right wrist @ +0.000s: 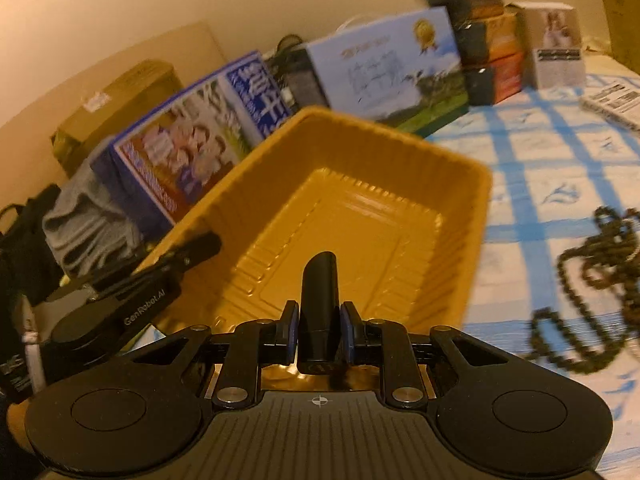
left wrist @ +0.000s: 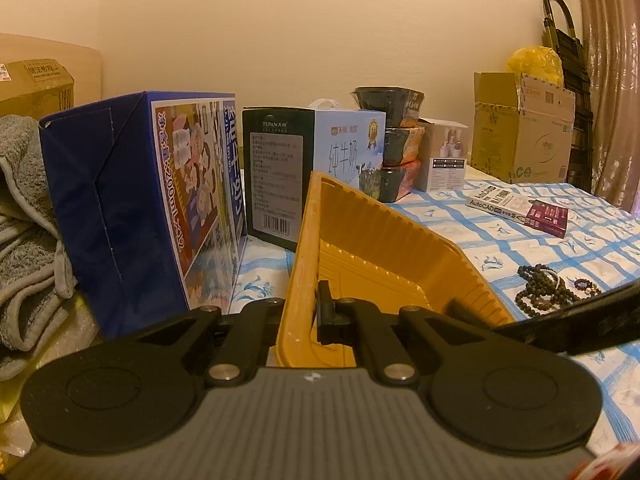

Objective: Organize jewelry
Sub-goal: 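Carry the black rectangular pendant into the tray and release it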

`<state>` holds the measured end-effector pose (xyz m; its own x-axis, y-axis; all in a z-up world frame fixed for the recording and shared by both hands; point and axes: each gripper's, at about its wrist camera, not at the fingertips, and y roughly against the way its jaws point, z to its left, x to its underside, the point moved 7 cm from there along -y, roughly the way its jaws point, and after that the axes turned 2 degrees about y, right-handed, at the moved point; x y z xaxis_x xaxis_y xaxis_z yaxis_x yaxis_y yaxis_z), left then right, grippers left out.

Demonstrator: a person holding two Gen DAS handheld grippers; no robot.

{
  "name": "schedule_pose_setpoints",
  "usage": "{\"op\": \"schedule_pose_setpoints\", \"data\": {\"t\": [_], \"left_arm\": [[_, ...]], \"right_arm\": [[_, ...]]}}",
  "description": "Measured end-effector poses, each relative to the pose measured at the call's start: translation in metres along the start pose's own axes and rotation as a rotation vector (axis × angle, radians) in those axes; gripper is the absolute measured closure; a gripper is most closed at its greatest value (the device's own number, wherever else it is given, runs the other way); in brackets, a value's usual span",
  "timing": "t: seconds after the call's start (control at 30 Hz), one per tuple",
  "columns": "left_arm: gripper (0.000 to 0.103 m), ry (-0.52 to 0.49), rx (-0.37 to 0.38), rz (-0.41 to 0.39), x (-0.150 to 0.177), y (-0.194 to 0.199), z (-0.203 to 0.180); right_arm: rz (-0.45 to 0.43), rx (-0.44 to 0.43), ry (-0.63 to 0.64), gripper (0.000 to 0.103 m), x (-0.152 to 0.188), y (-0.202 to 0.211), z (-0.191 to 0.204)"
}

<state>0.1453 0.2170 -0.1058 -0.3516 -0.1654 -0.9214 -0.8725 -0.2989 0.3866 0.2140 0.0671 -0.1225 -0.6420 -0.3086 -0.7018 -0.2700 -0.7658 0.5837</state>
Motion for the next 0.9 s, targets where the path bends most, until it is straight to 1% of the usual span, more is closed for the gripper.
{"op": "schedule_pose_setpoints", "data": {"t": [0.1, 0.27, 0.33, 0.4, 0.47, 0.53, 0.63, 0.7, 0.9], "left_arm": [[0.099, 0.003, 0.001, 0.001, 0.000, 0.000, 0.001], [0.099, 0.014, -0.004, 0.005, 0.002, -0.001, 0.002], [0.099, 0.013, -0.006, 0.008, 0.002, -0.002, 0.002], [0.099, 0.014, -0.007, 0.010, 0.003, -0.002, 0.001], [0.099, 0.014, -0.008, 0.012, 0.004, -0.002, 0.001], [0.099, 0.015, -0.009, 0.014, 0.004, -0.003, 0.002], [0.099, 0.013, -0.010, 0.013, 0.004, -0.003, 0.002], [0.099, 0.011, -0.012, 0.013, 0.004, -0.003, 0.002], [0.099, 0.007, -0.018, 0.014, 0.004, -0.005, 0.002]], "right_arm": [[0.025, 0.001, 0.013, 0.081, 0.005, -0.014, 0.005], [0.033, 0.005, 0.023, 0.080, 0.008, -0.017, 0.004], [0.022, -0.004, 0.019, 0.076, 0.007, -0.011, 0.002], [-0.004, -0.011, 0.020, 0.068, 0.005, 0.001, 0.002], [-0.031, -0.005, 0.011, 0.064, 0.005, 0.017, -0.005], [-0.048, 0.010, -0.013, 0.063, 0.007, 0.034, -0.017], [-0.063, 0.067, -0.065, 0.063, 0.016, 0.061, -0.046], [-0.075, 0.129, -0.099, 0.062, 0.021, 0.080, -0.070], [-0.147, 0.365, -0.225, 0.063, 0.028, 0.141, -0.160]]}}
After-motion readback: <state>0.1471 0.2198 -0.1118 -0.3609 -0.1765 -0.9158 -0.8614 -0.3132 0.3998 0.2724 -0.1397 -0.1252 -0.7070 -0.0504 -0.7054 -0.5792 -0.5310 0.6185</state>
